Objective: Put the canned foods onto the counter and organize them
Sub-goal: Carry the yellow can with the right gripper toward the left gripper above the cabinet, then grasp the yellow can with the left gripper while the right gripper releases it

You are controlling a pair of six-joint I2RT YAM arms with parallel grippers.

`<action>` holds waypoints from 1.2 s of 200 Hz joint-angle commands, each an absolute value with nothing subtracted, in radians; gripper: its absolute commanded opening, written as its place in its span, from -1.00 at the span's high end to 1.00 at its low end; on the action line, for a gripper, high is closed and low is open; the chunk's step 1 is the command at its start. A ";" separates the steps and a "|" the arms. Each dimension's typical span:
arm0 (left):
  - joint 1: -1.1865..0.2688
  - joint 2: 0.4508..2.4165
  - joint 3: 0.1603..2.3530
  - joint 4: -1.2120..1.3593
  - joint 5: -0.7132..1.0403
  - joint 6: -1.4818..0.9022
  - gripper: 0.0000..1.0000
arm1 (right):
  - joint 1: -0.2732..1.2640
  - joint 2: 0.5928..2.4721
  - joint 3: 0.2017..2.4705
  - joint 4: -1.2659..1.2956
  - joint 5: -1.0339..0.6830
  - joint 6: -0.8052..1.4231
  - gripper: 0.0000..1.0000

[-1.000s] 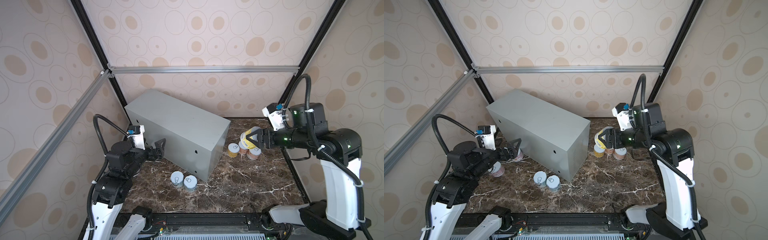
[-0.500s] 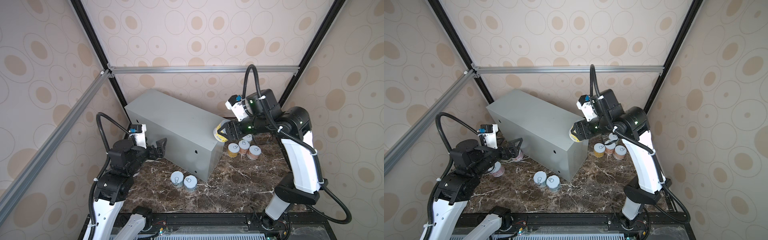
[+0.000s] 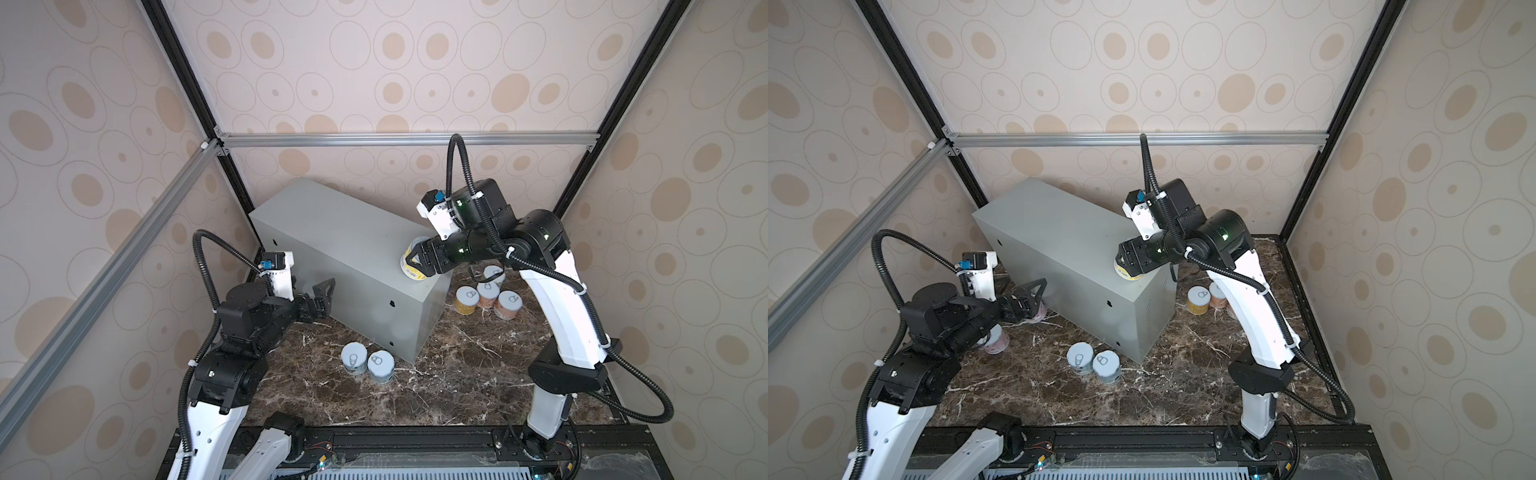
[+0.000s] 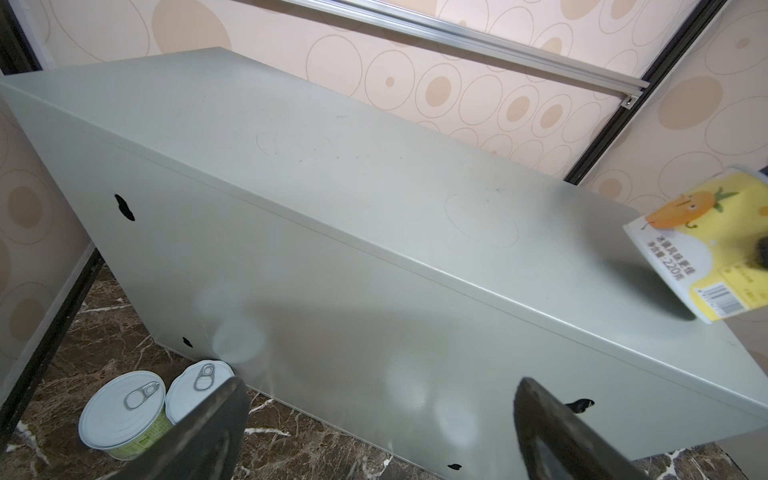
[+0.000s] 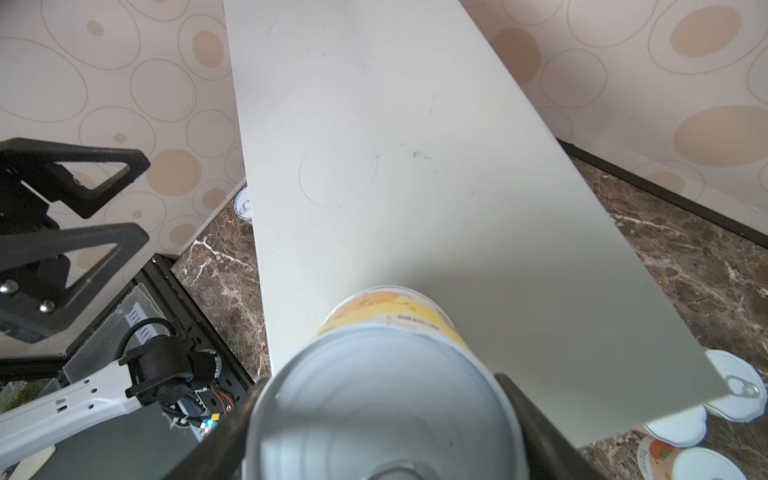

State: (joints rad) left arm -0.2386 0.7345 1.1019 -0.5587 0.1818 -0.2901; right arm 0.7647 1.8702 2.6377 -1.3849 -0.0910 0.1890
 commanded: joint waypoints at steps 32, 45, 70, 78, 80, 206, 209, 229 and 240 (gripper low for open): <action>-0.247 0.734 1.119 -0.550 0.202 -0.266 -0.98 | 0.776 1.932 2.652 -1.318 -0.134 0.182 -0.34; -0.246 0.734 1.126 -0.556 0.201 -0.264 -0.98 | 0.776 1.939 2.652 -1.306 -0.139 0.185 -0.46; -0.246 0.736 1.136 -0.562 0.204 -0.260 -0.98 | 0.777 1.948 2.651 -1.285 -0.149 0.187 -0.62; -0.246 0.737 1.141 -0.563 0.208 -0.259 -0.98 | 0.778 1.952 2.651 -1.279 -0.153 0.188 -0.66; -0.247 0.737 1.142 -0.563 0.209 -0.259 -0.98 | 0.779 1.952 2.651 -1.277 -0.153 0.189 -0.66; -0.247 0.817 1.238 -0.514 0.430 -0.236 -0.98 | 0.781 1.883 2.630 -1.238 -0.122 0.202 -1.00; -0.247 0.821 1.244 -0.513 0.436 -0.233 -0.98 | 0.781 1.877 2.625 -1.235 -0.120 0.204 -1.00; -0.247 0.848 1.278 -0.509 0.465 -0.209 -0.98 | 0.782 1.828 2.591 -1.218 -0.121 0.208 -1.00; -0.249 0.864 1.299 -0.509 0.504 -0.195 -0.98 | 0.782 1.804 2.576 -1.213 -0.128 0.209 -1.00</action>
